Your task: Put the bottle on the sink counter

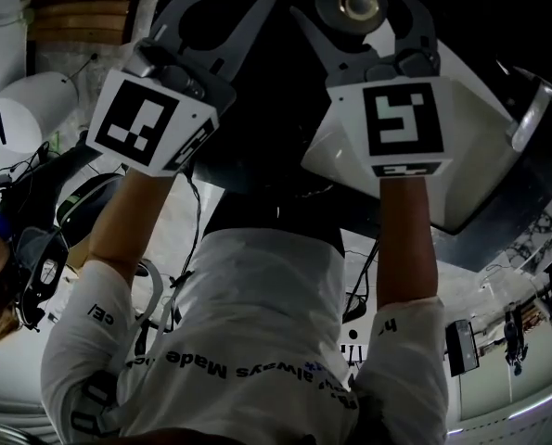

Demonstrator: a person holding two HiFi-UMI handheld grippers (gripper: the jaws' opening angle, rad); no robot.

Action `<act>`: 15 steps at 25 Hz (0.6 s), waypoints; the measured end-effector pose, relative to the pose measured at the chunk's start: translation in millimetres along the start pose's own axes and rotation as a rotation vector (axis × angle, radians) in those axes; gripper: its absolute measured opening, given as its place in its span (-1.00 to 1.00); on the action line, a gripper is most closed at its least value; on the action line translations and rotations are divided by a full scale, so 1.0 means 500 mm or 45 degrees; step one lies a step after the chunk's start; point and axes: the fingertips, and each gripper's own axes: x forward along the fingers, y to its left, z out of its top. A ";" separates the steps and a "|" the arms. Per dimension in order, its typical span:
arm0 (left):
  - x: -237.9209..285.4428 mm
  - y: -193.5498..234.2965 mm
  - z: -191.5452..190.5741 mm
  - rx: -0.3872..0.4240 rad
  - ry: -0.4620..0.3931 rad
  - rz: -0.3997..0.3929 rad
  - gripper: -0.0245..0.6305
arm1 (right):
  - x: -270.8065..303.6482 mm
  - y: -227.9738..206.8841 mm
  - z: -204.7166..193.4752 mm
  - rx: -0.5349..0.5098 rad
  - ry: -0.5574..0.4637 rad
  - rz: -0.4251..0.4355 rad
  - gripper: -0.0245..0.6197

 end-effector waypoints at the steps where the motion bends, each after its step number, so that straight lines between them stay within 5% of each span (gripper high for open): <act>1: 0.004 0.003 -0.005 0.000 0.005 0.001 -0.92 | 0.005 -0.001 -0.006 0.003 0.005 0.002 0.12; 15: 0.042 0.007 -0.055 0.016 0.084 0.006 -0.92 | 0.031 -0.021 -0.063 0.031 0.051 0.002 0.12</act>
